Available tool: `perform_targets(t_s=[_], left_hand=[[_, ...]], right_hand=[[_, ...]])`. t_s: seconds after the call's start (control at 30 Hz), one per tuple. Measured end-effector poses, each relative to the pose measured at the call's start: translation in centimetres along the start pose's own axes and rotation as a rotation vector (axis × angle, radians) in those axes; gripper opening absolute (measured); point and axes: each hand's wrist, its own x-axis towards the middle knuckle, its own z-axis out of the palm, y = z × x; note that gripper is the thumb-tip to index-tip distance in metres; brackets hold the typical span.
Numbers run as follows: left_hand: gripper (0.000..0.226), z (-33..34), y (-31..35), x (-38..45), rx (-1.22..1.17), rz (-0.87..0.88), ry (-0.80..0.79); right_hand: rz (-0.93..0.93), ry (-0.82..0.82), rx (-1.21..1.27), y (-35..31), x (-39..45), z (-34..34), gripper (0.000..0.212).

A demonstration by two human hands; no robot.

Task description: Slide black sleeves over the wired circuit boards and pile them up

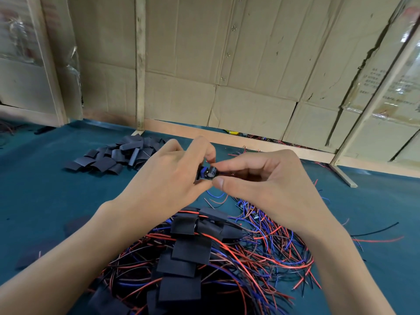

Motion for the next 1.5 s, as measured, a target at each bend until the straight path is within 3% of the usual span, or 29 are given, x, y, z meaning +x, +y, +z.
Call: perform_targets(t_s=[0.23, 0.3, 0.5, 0.63, 0.73, 0.93, 1.17, 1.3, 1.5], left_hand=[[0.039, 0.3, 0.5, -0.2, -0.045, -0.052, 0.115], [0.047, 0.4, 0.6, -0.3, -0.104, -0.081, 0.116], [0.042, 0.6, 0.6, -0.4, -0.295, -0.173, 0.122], [0.029, 0.3, 0.9, -0.3, -0.149, -0.014, 0.132], [0.033, 0.2, 0.8, -0.2, -0.044, 0.070, 0.111], [0.029, 0.6, 0.8, -0.4, -0.076, 0.071, 0.066], [0.043, 0.2, 0.6, -0.2, 0.076, 0.126, -0.034], [0.028, 0.6, 1.0, -0.1, 0.216, 0.216, -0.083], [0.043, 1.2, 1.0, -0.3, 0.231, 0.150, -0.150]], right_hand=[[-0.042, -0.018, 0.085, 0.0, -0.1, 0.1, 0.018], [-0.039, -0.026, 0.101, 0.0, -0.1, 0.1, 0.017], [-0.019, -0.017, 0.058, -0.3, 0.0, 0.2, 0.021], [-0.051, 0.024, -0.060, -0.4, -0.2, 0.5, 0.022], [-0.061, 0.030, -0.202, -0.5, -0.4, 0.5, 0.017], [0.049, 0.029, -0.231, -0.8, -0.4, 0.8, 0.014], [0.288, 0.008, 0.024, -0.5, 0.0, 0.2, 0.017], [0.401, -0.097, 0.125, -0.1, 0.3, -0.3, 0.014], [0.468, -0.040, 0.147, 1.3, 0.6, 1.0, 0.005]])
